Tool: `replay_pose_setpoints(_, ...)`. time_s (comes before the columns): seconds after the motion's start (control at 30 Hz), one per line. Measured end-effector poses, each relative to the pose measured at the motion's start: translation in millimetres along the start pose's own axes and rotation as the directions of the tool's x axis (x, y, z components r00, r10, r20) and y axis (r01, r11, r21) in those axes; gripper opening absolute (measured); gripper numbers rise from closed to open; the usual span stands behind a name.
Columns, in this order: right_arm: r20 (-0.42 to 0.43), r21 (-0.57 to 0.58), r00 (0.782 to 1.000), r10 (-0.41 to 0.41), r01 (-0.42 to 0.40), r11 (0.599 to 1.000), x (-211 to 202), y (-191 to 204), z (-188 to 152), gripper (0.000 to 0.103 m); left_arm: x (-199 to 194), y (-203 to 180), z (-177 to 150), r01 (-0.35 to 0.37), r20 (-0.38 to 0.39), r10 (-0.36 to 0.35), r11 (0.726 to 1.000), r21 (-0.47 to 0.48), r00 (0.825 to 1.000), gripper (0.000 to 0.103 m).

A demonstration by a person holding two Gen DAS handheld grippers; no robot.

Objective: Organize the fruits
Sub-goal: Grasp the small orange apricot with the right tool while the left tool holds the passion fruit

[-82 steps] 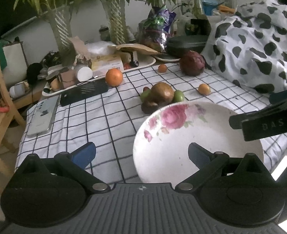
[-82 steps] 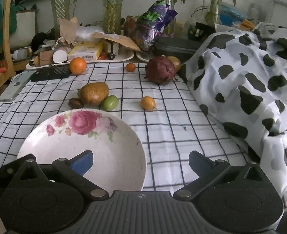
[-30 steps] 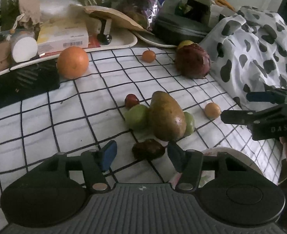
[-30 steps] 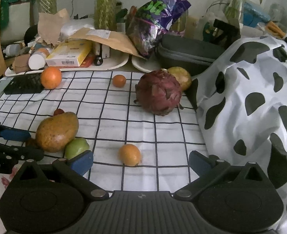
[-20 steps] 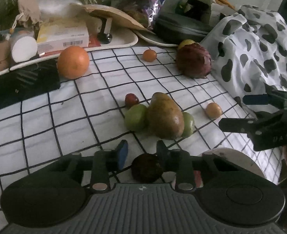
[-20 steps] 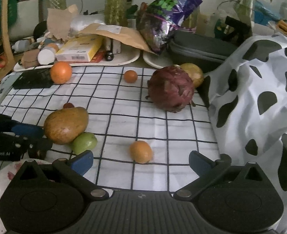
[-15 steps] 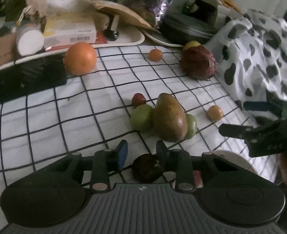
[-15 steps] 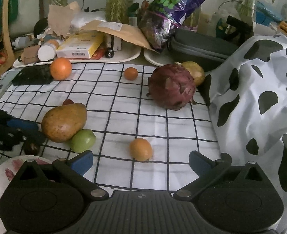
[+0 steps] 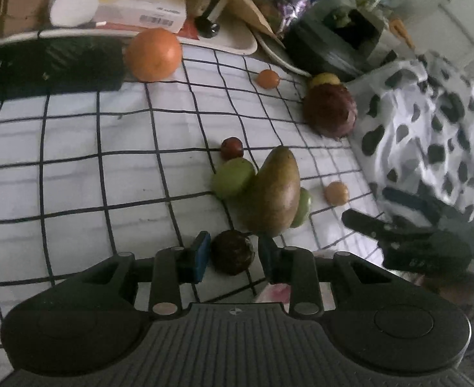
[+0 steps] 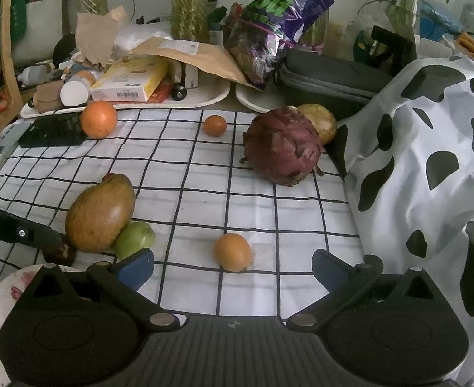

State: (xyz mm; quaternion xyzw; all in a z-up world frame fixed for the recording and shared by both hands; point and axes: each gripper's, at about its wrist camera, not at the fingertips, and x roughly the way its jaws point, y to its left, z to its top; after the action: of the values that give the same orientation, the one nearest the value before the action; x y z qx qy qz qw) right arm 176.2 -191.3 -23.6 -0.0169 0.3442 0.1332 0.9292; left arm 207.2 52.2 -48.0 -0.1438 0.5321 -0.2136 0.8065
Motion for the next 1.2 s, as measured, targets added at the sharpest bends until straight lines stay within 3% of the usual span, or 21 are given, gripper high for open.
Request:
replay_pose_setpoints(0.2, 0.001, 0.001, 1.0, -0.014, 0.014, 1.0, -0.6, -0.6, 0.7, 0.103, 5.1, -21.4, -7.1, -0.112, 0.014, 0.111, 0.988, 0.107, 0.994, 0.032)
replay_pose_setpoints(0.37, 0.003, -0.005, 1.0, -0.02, 0.02, 1.0, -0.1, 1.1, 0.6, 0.103, -0.1, -17.8, -7.8, -0.136, 0.034, 0.133, 0.984, 0.117, 0.991, 0.029)
replay_pose_setpoints(0.53, -0.004, -0.007, 1.0, -0.013, 0.013, 1.0, 1.6, 0.8, 0.0, 0.103, -12.5, -11.3, -4.7, -0.235, 0.092, 0.223, 0.961, 0.143, 0.97, 0.029)
replay_pose_setpoints(0.63, -0.008, -0.016, 1.0, -0.007, 0.007, 1.0, 4.7, 1.0, 0.4, 0.103, -9.7, -11.7, -5.5, -0.33, 0.119, 0.312, 0.926, 0.187, 0.943, 0.031)
replay_pose_setpoints(0.73, -0.011, -0.021, 1.0, -0.014, 0.014, 1.0, 8.6, 0.9, 2.4, 0.103, -6.0, -15.9, -6.4, -0.354, 0.138, 0.33, 0.91, 0.218, 0.934, 0.032)
replay_pose_setpoints(0.83, -0.02, -0.017, 1.0, -0.005, 0.004, 1.0, 11.5, -0.2, 3.9, 0.103, -0.2, -18.1, -8.8, -0.361, 0.127, 0.339, 0.9, 0.245, 0.932, 0.043)
replay_pose_setpoints(1.0, -0.035, -0.012, 0.999, 0.013, -0.013, 1.0, 17.2, -1.5, 3.4, 0.103, 3.1, -21.0, -12.8, -0.386, 0.143, 0.36, 0.885, 0.261, 0.922, 0.042)
replay_pose_setpoints(1.1, -0.043, -0.016, 0.999, 0.032, -0.033, 0.999, 21.6, -0.6, 4.0, 0.088, 1.8, -18.5, -12.7, -0.381, 0.151, 0.353, 0.892, 0.243, 0.923, 0.041)
replay_pose_setpoints(1.2, -0.055, -0.022, 0.998, 0.041, -0.043, 0.999, 26.4, 1.5, 4.1, 0.074, 0.2, -16.0, -12.2, -0.386, 0.159, 0.357, 0.893, 0.231, 0.921, 0.032)
